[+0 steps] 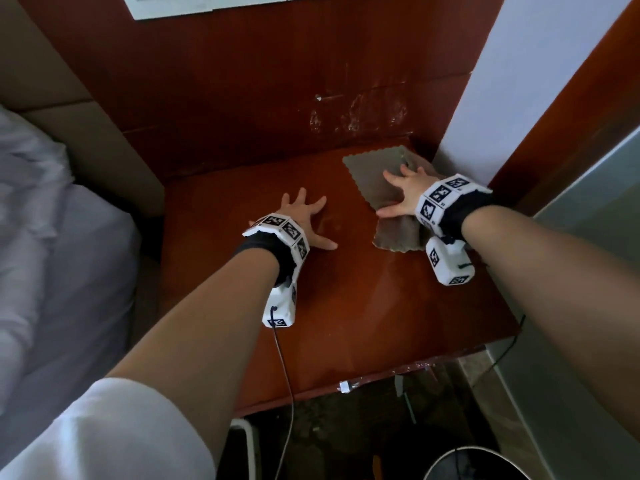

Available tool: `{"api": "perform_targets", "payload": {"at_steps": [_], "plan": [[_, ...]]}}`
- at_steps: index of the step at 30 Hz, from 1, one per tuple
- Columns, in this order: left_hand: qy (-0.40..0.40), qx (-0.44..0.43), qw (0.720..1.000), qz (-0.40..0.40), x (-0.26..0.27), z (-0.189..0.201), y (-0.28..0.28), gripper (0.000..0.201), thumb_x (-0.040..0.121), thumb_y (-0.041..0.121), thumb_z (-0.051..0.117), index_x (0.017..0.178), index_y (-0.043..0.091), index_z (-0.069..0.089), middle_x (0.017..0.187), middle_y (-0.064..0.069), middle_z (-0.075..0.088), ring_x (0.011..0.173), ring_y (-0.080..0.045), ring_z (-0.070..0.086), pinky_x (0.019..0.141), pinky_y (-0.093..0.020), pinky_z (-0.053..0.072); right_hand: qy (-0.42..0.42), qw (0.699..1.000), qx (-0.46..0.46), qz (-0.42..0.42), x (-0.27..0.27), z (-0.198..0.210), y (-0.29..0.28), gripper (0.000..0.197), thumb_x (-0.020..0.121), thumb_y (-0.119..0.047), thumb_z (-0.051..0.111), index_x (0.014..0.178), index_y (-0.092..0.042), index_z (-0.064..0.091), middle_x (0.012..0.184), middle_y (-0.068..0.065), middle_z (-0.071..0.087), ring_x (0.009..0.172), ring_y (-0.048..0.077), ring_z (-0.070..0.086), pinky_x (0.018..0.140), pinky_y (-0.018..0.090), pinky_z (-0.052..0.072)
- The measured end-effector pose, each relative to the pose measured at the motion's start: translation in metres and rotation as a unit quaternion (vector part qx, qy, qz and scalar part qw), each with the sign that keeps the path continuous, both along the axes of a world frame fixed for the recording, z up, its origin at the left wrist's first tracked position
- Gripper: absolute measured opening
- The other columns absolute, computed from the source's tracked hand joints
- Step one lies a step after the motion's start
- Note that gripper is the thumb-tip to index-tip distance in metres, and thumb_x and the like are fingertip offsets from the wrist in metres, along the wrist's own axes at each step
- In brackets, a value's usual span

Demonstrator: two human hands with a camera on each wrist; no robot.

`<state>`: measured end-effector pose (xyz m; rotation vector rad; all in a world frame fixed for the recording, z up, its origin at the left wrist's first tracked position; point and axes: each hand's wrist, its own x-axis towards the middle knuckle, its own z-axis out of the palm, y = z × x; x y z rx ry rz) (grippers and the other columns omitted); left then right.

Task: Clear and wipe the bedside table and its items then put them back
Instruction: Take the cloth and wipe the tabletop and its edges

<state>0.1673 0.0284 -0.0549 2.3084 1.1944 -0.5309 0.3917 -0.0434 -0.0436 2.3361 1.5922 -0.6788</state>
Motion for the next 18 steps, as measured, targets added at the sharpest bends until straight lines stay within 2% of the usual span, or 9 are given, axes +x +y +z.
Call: {"api": "perform_targets", "payload": {"at_steps": [18], "plan": [[-0.015,-0.005,1.000,0.003,0.010,-0.008,0.026,0.108,0.066,0.064,0.070,0.145,0.047,-0.001,0.157,0.008,-0.019,0.144,-0.026,-0.018,0.108,-0.070,0.013,-0.014,0.999,0.032,-0.005,0.028,0.001,0.059,0.105,0.073,-0.073,0.054,0.151,-0.028,0.001,0.160,0.005,-0.004,0.146,0.034,-0.005,0.118,0.050,0.007]]}}
